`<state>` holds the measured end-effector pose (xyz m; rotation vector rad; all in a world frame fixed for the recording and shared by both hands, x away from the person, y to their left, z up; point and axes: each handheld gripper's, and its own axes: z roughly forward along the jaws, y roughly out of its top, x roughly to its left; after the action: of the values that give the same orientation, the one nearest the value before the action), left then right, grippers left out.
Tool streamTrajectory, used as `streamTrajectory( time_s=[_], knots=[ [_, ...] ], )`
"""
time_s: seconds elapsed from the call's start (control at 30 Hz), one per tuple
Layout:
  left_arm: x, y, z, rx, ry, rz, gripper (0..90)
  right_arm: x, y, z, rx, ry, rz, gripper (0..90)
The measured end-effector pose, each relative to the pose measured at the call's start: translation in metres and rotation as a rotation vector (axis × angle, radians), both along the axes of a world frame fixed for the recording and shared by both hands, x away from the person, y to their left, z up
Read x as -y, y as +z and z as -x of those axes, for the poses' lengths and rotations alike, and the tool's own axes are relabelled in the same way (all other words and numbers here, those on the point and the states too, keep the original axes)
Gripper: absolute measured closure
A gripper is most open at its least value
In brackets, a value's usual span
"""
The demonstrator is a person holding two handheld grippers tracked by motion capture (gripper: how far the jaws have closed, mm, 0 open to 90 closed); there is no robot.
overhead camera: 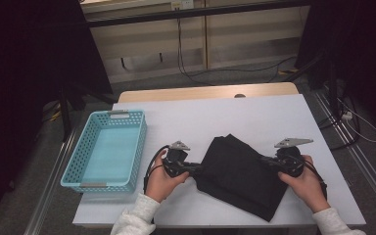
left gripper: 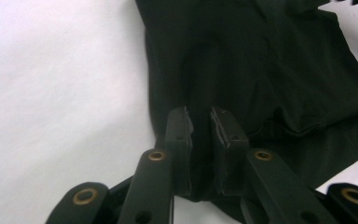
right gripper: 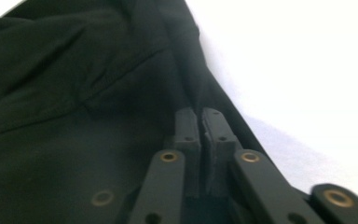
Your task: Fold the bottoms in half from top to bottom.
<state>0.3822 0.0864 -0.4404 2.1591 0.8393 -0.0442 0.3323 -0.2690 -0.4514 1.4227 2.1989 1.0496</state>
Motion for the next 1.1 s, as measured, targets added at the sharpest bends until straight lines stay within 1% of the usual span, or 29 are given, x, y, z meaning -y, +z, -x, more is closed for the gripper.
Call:
streamTrajectory(
  time_s=[0.07, 0.1, 0.17, 0.2, 0.23, 0.27, 0.3, 0.33, 0.4, 0.53, 0.57, 0.63, 0.67, 0.73, 0.83, 0.9, 0.97, 1.0, 1.03, 1.1],
  knots=[
    [-0.002, -0.001, -0.002, 0.0, 0.007, 0.002, 77.9, 0.002, 0.008, 0.003, 0.008, 0.006, -0.014, 87.6],
    [-0.002, -0.002, -0.003, -0.007, 0.013, 0.008, 76.0, 0.004, 0.012, 0.006, 0.013, 0.006, -0.018, 87.7],
    [-0.004, -0.002, -0.005, -0.002, 0.018, 0.011, 67.7, 0.006, 0.015, 0.009, 0.016, 0.012, -0.019, 87.8],
    [-0.004, -0.002, -0.006, -0.001, 0.033, 0.007, 60.5, 0.008, 0.016, 0.01, 0.017, 0.011, -0.022, 87.9],
    [-0.004, -0.002, -0.007, -0.001, 0.049, 0.013, 54.0, 0.009, 0.017, 0.012, 0.014, 0.008, -0.023, 87.8],
    [-0.004, -0.002, -0.007, 0.006, 0.048, 0.021, 48.0, 0.011, 0.017, 0.013, 0.01, 0.006, -0.025, 87.8],
    [-0.003, -0.003, -0.007, 0.013, 0.046, 0.016, 44.2, 0.013, 0.017, 0.013, 0.009, 0.006, -0.026, 87.8],
    [-0.003, -0.003, -0.008, 0.018, 0.047, 0.019, 42.8, 0.015, 0.017, 0.014, 0.003, 0.006, -0.028, 87.8],
    [-0.001, -0.004, -0.008, 0.017, 0.047, 0.023, 37.9, 0.019, 0.019, 0.015, -0.004, 0.011, -0.035, 87.8],
    [0.001, -0.004, -0.009, 0.026, 0.05, 0.025, 33.7, 0.028, 0.024, 0.018, -0.026, 0.003, -0.037, 87.8],
    [0.001, -0.004, -0.009, 0.023, 0.047, 0.026, 32.6, 0.029, 0.024, 0.019, -0.022, -0.001, -0.035, 87.8],
    [0.002, -0.006, -0.009, 0.023, 0.049, 0.028, 30.9, 0.032, 0.02, 0.019, -0.041, -0.002, -0.028, 87.7],
    [0.002, -0.006, -0.009, 0.019, 0.046, 0.024, 29.7, 0.032, 0.016, 0.019, -0.047, -0.008, -0.007, 87.7],
    [0.003, -0.007, -0.008, 0.026, 0.038, 0.018, 27.9, 0.032, 0.01, 0.019, -0.066, -0.008, 0.024, 87.5],
    [0.002, -0.007, -0.007, 0.027, 0.037, 0.021, 25.9, 0.031, 0.003, 0.019, -0.07, -0.006, 0.044, 86.1],
    [0.002, -0.008, -0.006, 0.022, 0.029, 0.021, 25.2, 0.031, 0.001, 0.018, -0.066, -0.016, 0.045, 82.1],
    [0.003, -0.01, -0.005, 0.02, 0.019, 0.015, 24.9, 0.032, 0.002, 0.018, -0.046, -0.02, 0.053, 72.4],
    [0.003, -0.011, -0.004, 0.017, 0.011, 0.013, 24.7, 0.032, 0.002, 0.018, -0.028, -0.024, 0.052, 70.5],
    [0.003, -0.011, -0.004, 0.009, 0.001, 0.011, 24.6, 0.033, 0.003, 0.018, -0.027, -0.023, 0.046, 69.8],
    [0.004, -0.013, -0.003, 0.017, 0.0, -0.002, 25.1, 0.033, 0.004, 0.018, -0.012, -0.037, 0.028, 59.9]
  ],
)
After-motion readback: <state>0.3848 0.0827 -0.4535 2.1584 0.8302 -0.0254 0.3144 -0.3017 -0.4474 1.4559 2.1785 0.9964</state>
